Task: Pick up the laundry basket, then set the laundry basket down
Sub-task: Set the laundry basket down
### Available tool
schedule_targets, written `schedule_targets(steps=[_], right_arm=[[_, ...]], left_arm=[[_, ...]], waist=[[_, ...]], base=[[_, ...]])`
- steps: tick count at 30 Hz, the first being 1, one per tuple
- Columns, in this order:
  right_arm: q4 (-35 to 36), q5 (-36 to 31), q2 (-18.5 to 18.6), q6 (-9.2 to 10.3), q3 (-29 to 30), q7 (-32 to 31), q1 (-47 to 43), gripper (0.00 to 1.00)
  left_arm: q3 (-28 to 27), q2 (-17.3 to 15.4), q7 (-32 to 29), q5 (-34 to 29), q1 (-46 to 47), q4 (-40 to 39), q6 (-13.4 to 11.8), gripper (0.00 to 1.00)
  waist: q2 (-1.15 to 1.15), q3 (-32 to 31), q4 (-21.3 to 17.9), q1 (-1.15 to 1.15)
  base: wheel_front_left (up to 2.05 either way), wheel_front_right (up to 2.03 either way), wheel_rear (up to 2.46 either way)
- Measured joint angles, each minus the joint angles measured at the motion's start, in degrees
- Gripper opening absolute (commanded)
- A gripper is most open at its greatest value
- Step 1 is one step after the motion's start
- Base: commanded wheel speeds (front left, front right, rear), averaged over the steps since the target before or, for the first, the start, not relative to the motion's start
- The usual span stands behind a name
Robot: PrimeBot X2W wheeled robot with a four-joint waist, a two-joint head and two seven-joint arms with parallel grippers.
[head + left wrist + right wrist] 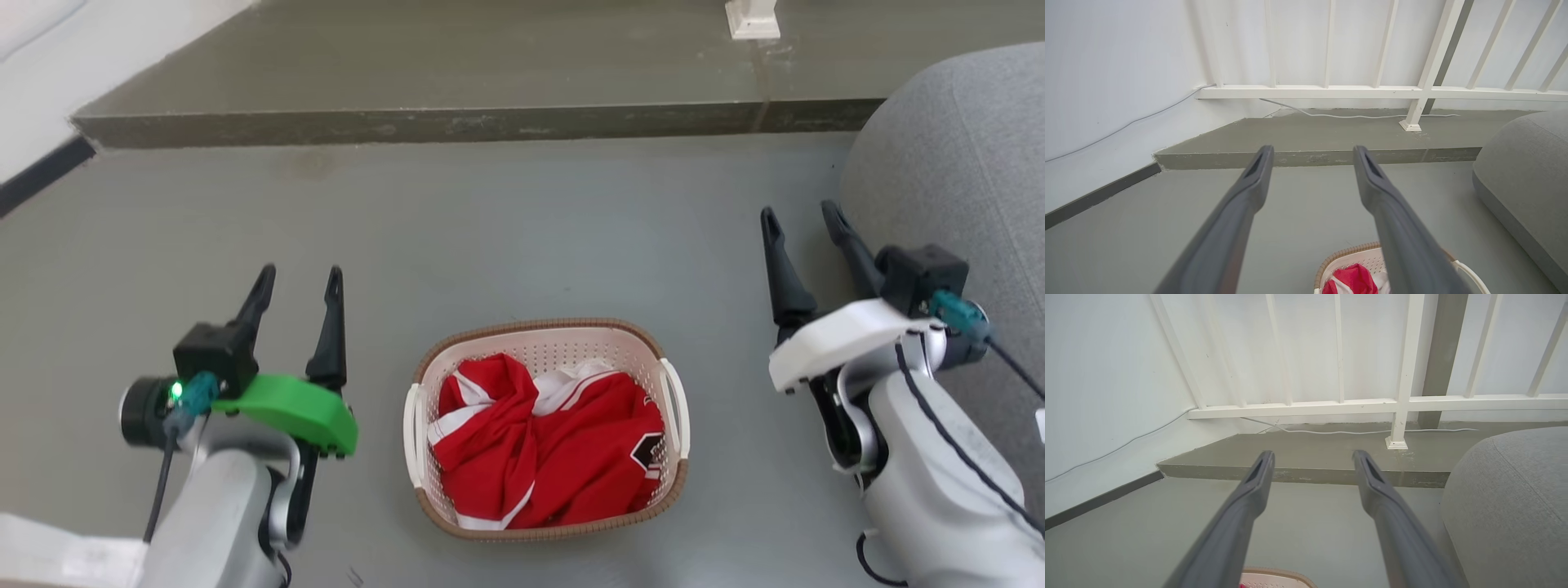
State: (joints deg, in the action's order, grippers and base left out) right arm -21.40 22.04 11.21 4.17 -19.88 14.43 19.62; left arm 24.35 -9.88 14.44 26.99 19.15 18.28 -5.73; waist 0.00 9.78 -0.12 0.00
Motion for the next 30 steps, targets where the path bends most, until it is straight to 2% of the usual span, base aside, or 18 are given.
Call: schedule_targets(steps=[9, 30], right_arm=[[4.4, -1.5, 0.0, 1.46, 1.7, 0.0, -5.8, 1.00], [10.1, -2.5, -0.3, 2.07, 3.6, 0.0, -14.8, 1.00]], left_arm=[[-1.6, 0.2, 0.0, -0.5, -6.6, -2.5, -0.7, 1.00], [-2.9, 0.4, 0.0, -3.4, -14.7, -7.0, -0.9, 1.00]], waist=[[0.00, -2.2, -0.2, 0.00], [0.00, -4.2, -0.3, 0.00]], base=[[0.00, 0.00, 0.00], [0.00, 0.00, 0.00]])
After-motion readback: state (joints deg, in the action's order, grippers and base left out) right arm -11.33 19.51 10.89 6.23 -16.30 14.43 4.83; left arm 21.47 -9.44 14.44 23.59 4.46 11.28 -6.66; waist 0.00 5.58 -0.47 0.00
